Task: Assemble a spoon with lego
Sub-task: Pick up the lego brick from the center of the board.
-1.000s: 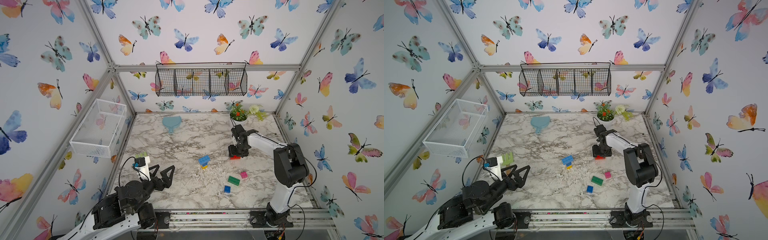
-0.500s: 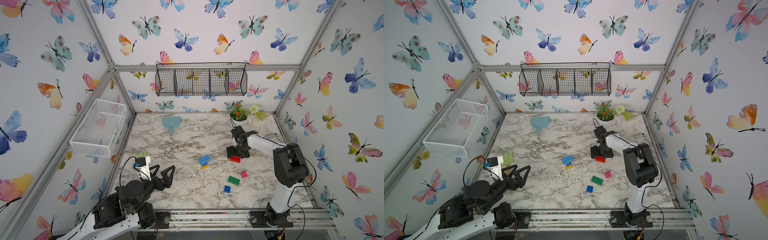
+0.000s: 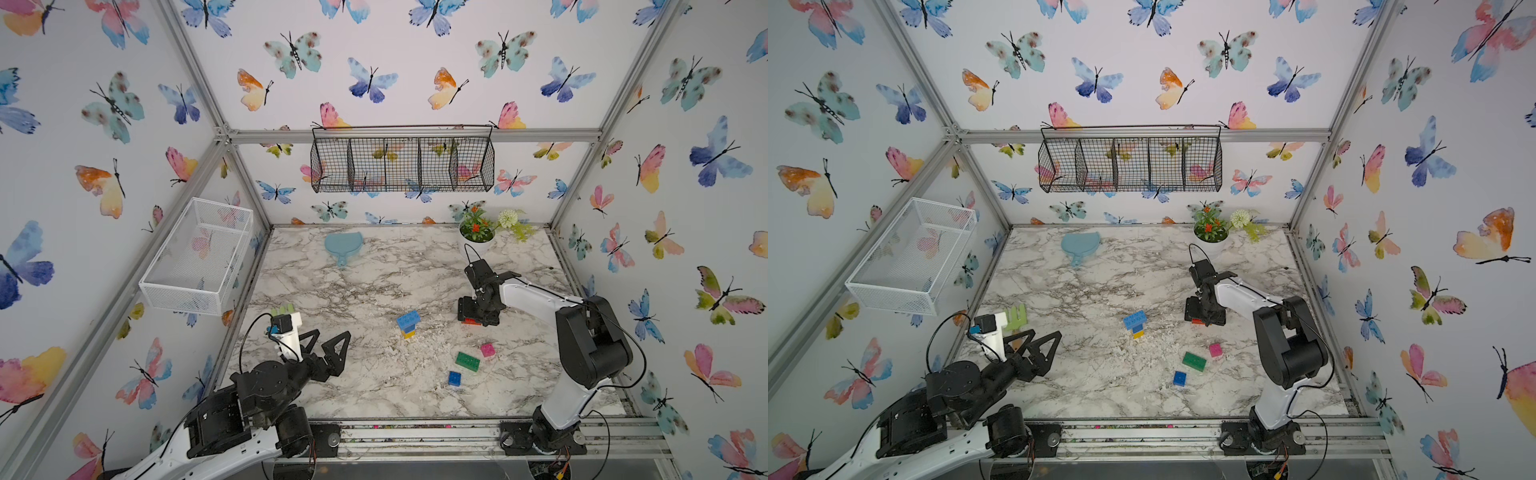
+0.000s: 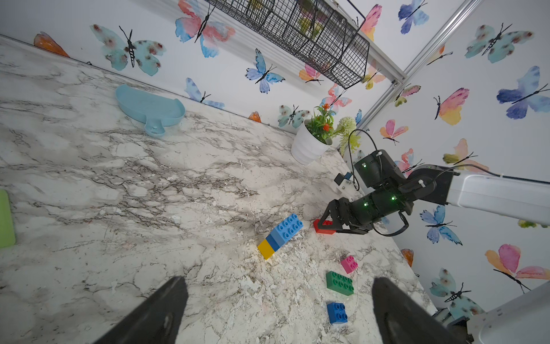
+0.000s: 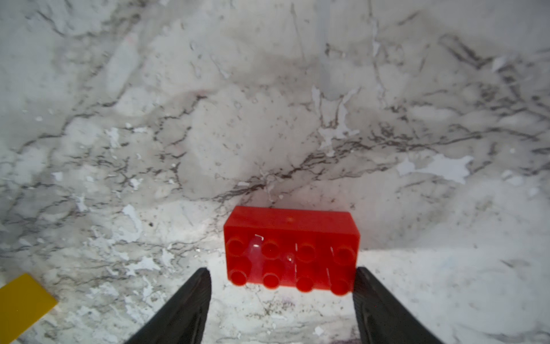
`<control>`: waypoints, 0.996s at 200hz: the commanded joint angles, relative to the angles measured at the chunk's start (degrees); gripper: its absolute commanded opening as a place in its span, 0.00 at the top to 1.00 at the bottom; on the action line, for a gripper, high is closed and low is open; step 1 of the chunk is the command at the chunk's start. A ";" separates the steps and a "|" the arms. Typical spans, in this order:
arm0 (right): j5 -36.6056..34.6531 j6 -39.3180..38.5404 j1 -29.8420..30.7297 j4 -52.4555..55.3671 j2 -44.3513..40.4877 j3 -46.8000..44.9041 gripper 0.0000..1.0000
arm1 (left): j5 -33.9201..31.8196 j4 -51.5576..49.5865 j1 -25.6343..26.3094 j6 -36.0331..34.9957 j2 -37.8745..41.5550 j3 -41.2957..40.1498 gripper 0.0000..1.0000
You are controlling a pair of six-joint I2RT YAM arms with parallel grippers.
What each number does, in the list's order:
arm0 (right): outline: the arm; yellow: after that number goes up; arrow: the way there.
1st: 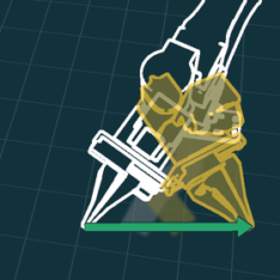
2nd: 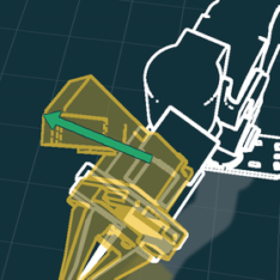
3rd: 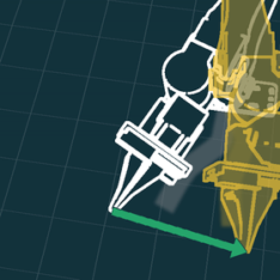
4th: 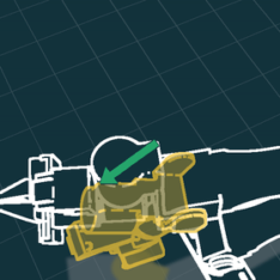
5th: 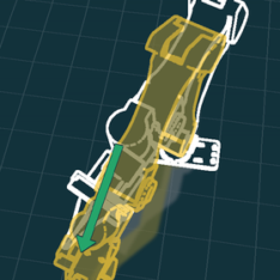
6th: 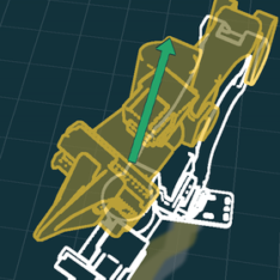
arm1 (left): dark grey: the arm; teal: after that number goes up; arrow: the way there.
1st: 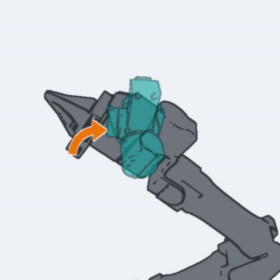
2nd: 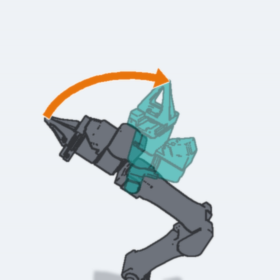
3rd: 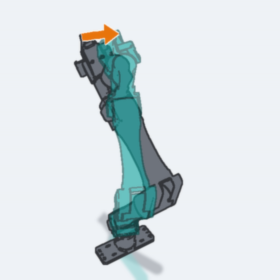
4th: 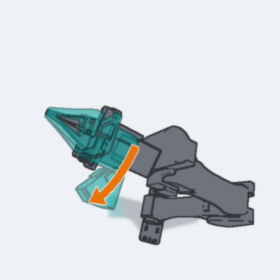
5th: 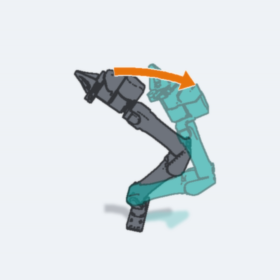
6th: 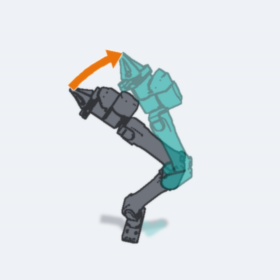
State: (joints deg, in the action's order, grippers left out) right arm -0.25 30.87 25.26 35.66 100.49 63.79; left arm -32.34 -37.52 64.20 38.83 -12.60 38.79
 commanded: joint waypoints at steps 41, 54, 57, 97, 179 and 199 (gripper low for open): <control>-2.84 2.06 0.67 -0.46 0.94 1.25 0.28 | -1.15 0.48 0.08 -0.69 -0.14 -0.38 0.02; -3.06 2.26 0.68 -0.66 1.02 1.25 0.28 | -1.15 0.48 0.21 -0.71 -0.21 -0.42 0.02; -3.05 2.34 0.67 -0.72 1.08 1.25 0.28 | -1.15 0.46 0.14 -0.62 -0.23 -0.38 0.02; -2.32 2.79 0.93 -0.94 2.50 2.37 0.28 | -1.06 0.47 0.15 -0.57 -0.14 -0.37 0.02; -3.02 3.49 1.46 -0.36 4.37 4.17 0.30 | -0.97 0.51 0.22 -0.60 -0.14 -0.38 0.02; -2.83 3.54 1.55 -0.75 4.61 4.05 0.31 | -0.97 0.43 0.20 -0.60 -0.06 -0.41 0.02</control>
State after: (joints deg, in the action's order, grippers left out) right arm -2.00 33.65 26.35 34.63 103.83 67.13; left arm -32.32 -37.52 64.23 38.81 -12.60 38.79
